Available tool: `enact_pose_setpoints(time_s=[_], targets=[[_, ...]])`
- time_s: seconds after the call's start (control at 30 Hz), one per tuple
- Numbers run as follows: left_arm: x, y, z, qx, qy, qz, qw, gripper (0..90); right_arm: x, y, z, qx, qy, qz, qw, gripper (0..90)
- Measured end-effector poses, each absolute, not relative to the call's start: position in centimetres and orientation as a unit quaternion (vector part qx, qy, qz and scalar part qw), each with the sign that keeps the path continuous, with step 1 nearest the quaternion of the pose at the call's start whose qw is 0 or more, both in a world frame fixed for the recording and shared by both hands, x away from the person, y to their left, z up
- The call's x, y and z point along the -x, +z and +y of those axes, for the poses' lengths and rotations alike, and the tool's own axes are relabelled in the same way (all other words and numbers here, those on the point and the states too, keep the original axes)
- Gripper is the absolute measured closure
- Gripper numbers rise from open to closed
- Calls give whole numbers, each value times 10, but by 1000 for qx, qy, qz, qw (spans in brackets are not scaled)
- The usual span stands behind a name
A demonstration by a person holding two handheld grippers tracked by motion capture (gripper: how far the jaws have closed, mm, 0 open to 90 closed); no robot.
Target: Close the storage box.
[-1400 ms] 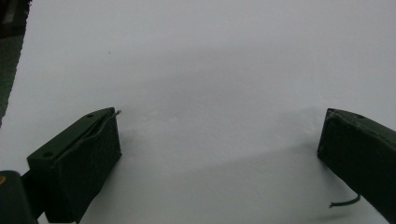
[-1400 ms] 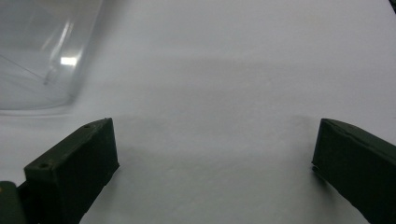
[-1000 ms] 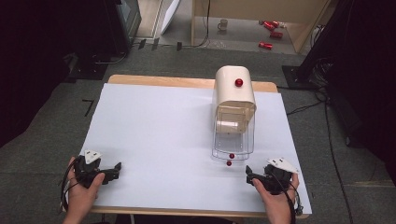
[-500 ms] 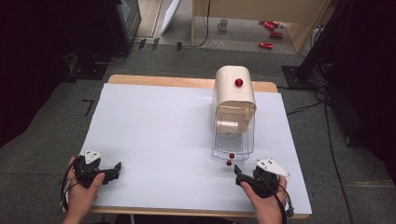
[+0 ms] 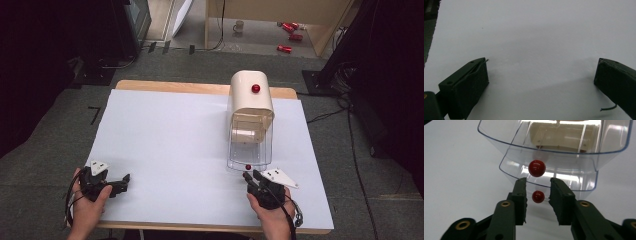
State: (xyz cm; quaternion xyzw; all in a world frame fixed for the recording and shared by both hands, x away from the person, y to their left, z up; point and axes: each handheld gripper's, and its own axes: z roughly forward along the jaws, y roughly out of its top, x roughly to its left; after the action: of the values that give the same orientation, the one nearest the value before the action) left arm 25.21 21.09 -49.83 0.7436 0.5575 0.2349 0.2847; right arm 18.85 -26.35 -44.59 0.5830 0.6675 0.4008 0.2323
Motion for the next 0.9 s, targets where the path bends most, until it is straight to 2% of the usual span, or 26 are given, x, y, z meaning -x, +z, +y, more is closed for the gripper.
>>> enact_pose_setpoints(time_s=[0.13, 0.5, 0.9], targets=[[-252, -498, 211, -744, 235, 557, 285, 0, -193, -446, -260, -590, 405, 658, 234, 746], [-252, -498, 211, -744, 235, 557, 284, 0, -196, -445, -258, -588, 405, 659, 234, 758], [-252, -498, 211, -744, 235, 557, 284, 0, -208, -420, -261, -584, 413, 655, 245, 757]])
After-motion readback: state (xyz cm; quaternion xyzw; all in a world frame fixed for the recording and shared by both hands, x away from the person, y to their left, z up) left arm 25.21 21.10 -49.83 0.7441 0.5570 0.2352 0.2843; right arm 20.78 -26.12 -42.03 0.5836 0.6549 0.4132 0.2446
